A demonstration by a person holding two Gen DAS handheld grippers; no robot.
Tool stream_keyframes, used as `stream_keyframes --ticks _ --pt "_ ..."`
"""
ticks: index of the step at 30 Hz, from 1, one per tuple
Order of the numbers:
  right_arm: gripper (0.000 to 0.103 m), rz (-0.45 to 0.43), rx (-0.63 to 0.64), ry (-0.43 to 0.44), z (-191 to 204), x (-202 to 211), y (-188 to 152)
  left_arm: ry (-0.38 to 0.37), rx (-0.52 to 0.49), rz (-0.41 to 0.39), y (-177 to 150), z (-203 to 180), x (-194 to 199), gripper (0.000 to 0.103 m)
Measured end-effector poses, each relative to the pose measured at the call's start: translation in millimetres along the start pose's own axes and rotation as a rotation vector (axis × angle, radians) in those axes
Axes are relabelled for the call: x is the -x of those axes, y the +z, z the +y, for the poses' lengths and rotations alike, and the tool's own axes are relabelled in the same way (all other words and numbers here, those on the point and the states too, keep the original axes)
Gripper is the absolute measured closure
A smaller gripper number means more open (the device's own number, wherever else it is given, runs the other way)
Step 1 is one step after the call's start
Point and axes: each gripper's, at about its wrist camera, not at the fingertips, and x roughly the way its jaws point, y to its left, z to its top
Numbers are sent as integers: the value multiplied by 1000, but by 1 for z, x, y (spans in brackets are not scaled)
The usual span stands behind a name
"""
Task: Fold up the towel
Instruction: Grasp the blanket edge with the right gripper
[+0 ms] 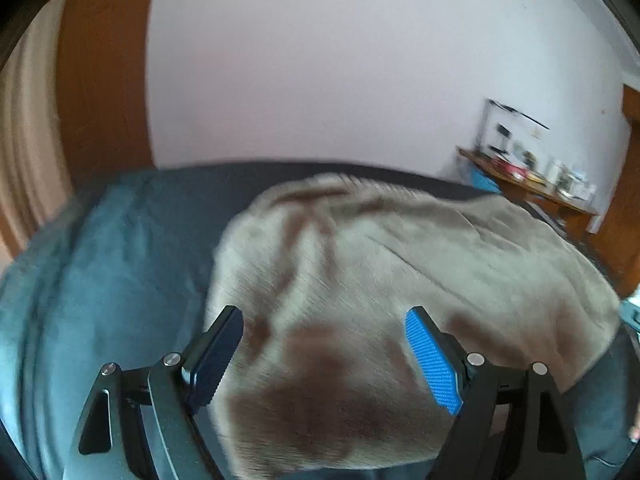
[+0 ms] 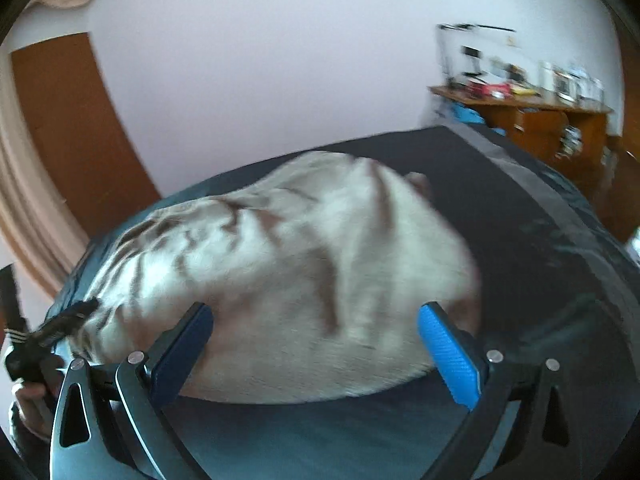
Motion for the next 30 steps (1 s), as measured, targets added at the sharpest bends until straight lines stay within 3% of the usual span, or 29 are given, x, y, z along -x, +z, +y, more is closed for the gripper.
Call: stream_keyframes --ticks 11,30 --pt "1 77 -45 -81 -24 -2 -17 18 -8 22 -3 -3 -2 18" --pt "1 101 -314 -39 -66 -20 -19 -16 28 111 -9 0 -12 18"
